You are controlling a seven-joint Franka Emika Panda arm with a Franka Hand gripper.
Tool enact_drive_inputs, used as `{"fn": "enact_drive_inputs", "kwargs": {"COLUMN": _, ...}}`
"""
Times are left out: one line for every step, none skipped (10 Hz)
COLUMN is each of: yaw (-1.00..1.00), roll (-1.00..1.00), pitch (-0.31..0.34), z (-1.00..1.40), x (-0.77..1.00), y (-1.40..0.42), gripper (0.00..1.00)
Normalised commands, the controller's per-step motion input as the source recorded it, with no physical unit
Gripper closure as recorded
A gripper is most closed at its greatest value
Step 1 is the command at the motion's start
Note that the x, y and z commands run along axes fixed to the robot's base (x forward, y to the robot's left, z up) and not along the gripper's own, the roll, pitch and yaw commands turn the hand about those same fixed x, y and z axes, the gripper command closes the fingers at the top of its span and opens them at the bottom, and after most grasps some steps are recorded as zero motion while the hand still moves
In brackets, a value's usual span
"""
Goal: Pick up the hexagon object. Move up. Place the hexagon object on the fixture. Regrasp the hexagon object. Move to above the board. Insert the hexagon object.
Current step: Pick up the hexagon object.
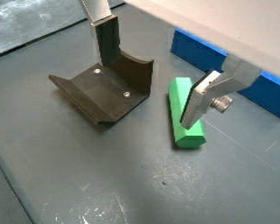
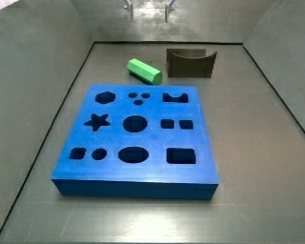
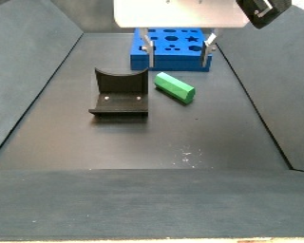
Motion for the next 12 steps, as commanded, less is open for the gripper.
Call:
{"fn": "enact_drive_inputs", "kwargs": {"yaw": 0.31, "roll": 0.21, "pitch": -0.12, "z": -0.42, "x": -0.61, "y": -0.73, "gripper": 0.0}}
{"fn": "enact_drive_inputs", "kwargs": {"yaw": 0.98, "roll": 0.12, "pitch": 0.057, "z": -0.56, "x": 0.0, "y": -0.22, "gripper": 0.0}}
{"fn": "enact_drive_inputs", "kwargs": {"yaw": 1.0, "roll": 0.0, "pitch": 0.111, "z": -0.62, "x": 0.0, "y": -0.01, "gripper": 0.0}}
{"fn": "enact_drive_inputs", "kwargs": {"yaw": 1.0, "roll": 0.0, "pitch": 0.194, "z": -0.64, "x": 0.03, "y": -0.01, "gripper": 0.0}}
{"fn": "enact_drive_inputs", "kwargs": {"yaw": 1.0, "roll": 0.0, "pitch": 0.197, "z": -0.65, "x": 0.03, "y": -0.01, "gripper": 0.0}}
{"fn": "enact_drive_inputs", "kwargs": {"yaw": 0.89, "roll": -0.03, "pitch": 0.189, "z": -0.63, "x": 0.04, "y": -0.17, "gripper": 0.0}}
{"fn": "enact_drive_inputs", "kwargs": {"yaw": 0.48, "roll": -0.49, "pitch": 0.0, "z": -0.26, "x": 0.01, "y": -0.39, "gripper": 0.0}}
{"fn": "enact_drive_inputs", "kwargs": {"yaw": 0.0, "roll": -0.02, "pitch": -0.014, "z": -0.01, "x": 0.0, "y": 0.0, "gripper": 0.0}}
{"fn": "enact_drive_inputs", "kwargs": {"yaw": 0.01, "roll": -0.2, "pitch": -0.286, "z": -0.41, "x": 0.02, "y": -0.66, "gripper": 0.0}}
{"fn": "enact_drive_inputs", "kwargs": {"yaw": 0.0, "roll": -0.32, "pitch": -0.206, "z": -0.45, "x": 0.15, "y": -0.69, "gripper": 0.0}}
{"fn": "enact_drive_inputs", "kwargs": {"yaw": 0.07, "roll": -0.24, "pitch": -0.34, "z": -0.39, "x": 0.03, "y": -0.68, "gripper": 0.0}}
{"fn": "enact_drive_inputs", "kwargs": {"yaw": 0.0, "roll": -0.12, "pitch": -0.074, "z": -0.01, "x": 0.0, "y": -0.15, "gripper": 0.0}}
